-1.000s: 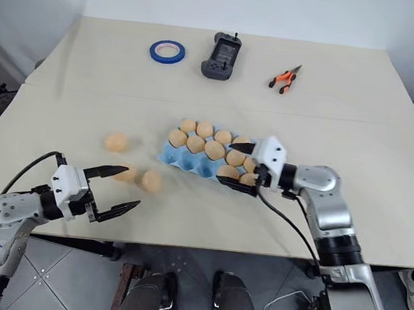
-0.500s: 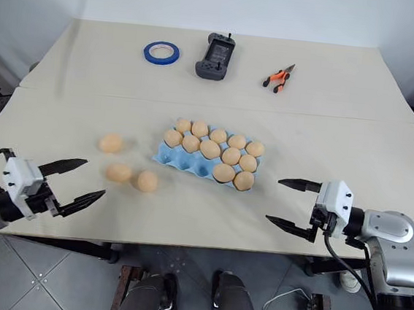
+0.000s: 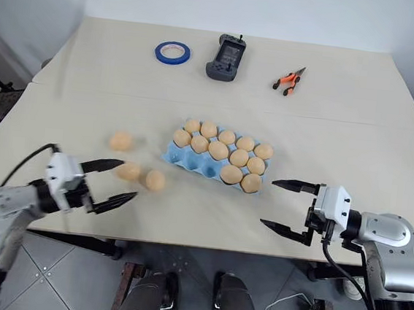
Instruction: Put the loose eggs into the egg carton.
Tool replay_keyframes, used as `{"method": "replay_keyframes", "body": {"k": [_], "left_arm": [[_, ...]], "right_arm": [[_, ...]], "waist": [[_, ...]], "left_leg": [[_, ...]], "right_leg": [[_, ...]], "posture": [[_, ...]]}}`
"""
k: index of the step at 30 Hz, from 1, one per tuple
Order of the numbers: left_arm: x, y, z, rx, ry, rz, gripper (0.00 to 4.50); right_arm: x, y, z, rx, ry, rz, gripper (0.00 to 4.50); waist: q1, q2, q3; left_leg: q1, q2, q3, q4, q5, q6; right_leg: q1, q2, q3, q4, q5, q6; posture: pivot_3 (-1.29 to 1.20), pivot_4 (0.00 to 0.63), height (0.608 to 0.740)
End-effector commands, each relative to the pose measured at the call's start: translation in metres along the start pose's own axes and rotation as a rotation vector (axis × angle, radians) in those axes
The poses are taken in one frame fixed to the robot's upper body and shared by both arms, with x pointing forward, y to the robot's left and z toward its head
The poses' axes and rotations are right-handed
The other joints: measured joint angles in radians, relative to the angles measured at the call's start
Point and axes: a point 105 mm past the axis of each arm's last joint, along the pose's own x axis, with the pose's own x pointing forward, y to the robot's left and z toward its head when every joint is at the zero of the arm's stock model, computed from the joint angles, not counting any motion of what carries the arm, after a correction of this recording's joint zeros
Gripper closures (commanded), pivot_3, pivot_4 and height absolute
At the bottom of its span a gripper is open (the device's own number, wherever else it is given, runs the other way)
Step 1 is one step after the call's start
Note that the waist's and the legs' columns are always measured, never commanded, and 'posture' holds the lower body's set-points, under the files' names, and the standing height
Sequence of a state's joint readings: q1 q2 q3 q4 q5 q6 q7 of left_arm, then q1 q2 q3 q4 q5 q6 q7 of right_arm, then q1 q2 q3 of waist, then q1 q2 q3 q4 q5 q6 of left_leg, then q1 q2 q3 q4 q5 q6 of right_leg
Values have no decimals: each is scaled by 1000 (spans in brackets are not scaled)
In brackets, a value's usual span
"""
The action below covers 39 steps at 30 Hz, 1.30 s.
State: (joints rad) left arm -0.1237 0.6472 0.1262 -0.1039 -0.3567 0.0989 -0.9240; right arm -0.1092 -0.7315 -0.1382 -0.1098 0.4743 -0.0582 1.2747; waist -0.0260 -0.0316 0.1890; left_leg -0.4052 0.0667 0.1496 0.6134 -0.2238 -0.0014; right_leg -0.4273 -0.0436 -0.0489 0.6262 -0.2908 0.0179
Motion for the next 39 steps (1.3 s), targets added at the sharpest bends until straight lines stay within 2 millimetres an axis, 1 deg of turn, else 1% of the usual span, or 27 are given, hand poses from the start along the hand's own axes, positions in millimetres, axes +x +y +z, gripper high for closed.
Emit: {"method": "replay_keyframes", "body": {"k": [1,4,7,10,11,15,17,19,23,27,31,34,36,39], "left_arm": [[15,3,-5,7,31,-20,0],[29,4,-15,13,81,-45,0],[33,5,-24,25,121,-59,0],[35,5,-27,7,128,-75,589],[35,4,-27,7,128,-77,848],[42,2,-22,9,100,-100,2106],[46,2,-11,13,52,-106,2564],[49,4,1,8,2,-111,2866],[58,-1,30,10,-106,-187,2866],[81,-5,47,21,-163,-236,2866],[110,-6,54,49,-183,-260,2866],[128,-5,56,46,-185,-281,2866],[138,-6,53,44,-166,-300,2866],[145,-9,52,21,-185,-324,2866]], "right_arm": [[8,2,15,-24,-55,12,18],[12,3,20,-28,-73,8,18],[14,3,23,-29,-88,-5,18],[15,5,26,-16,-117,-25,0],[16,6,26,-13,-116,-28,0],[24,12,21,17,-177,-60,0],[27,14,19,23,-196,-66,0],[29,15,18,26,-206,-74,0],[26,10,23,33,-256,-133,0],[20,7,18,41,-249,-198,0],[17,9,11,54,-234,-249,0],[15,8,12,49,-236,-290,0],[12,6,13,47,-235,-321,0],[9,6,12,68,-240,-343,0]], "waist": [[-4,0,0],[-3,0,0],[-2,0,0],[-2,0,0],[-1,0,0],[-1,0,-1],[-1,0,-1],[-1,0,-1],[0,0,-1],[7,0,-1],[10,0,-1],[4,0,-1],[-1,0,-1],[-3,0,-1]], "left_leg": [[0,0,0,0,0,0],[0,1,0,0,1,1],[1,1,0,0,2,3],[1,1,0,1,0,0],[1,1,0,1,0,0],[2,0,0,1,1,0],[2,0,0,2,1,1],[1,0,0,2,1,1],[1,0,0,3,2,2],[1,-1,-1,4,2,2],[1,-2,0,5,5,7],[0,-1,-1,7,5,8],[0,-1,-1,8,5,8],[0,-1,-1,8,5,8]], "right_leg": [[0,0,0,1,0,0],[-1,2,0,3,0,0],[-1,2,0,4,0,0],[0,2,0,4,0,0],[0,2,0,4,0,0],[1,1,0,4,0,0],[1,1,0,4,0,0],[1,1,0,4,0,1],[1,0,-1,5,1,1],[1,0,-1,5,1,2],[2,1,-1,5,1,3],[1,1,-1,6,1,3],[1,1,-1,7,1,3],[2,1,-1,7,1,3]], "posture": [[0,150,740],[0,150,740],[0,150,740],[0,150,740],[0,150,740],[0,150,740],[0,150,740],[0,150,740],[0,150,740],[0,150,740],[0,150,740],[0,150,740],[0,150,740],[0,150,740]]}}
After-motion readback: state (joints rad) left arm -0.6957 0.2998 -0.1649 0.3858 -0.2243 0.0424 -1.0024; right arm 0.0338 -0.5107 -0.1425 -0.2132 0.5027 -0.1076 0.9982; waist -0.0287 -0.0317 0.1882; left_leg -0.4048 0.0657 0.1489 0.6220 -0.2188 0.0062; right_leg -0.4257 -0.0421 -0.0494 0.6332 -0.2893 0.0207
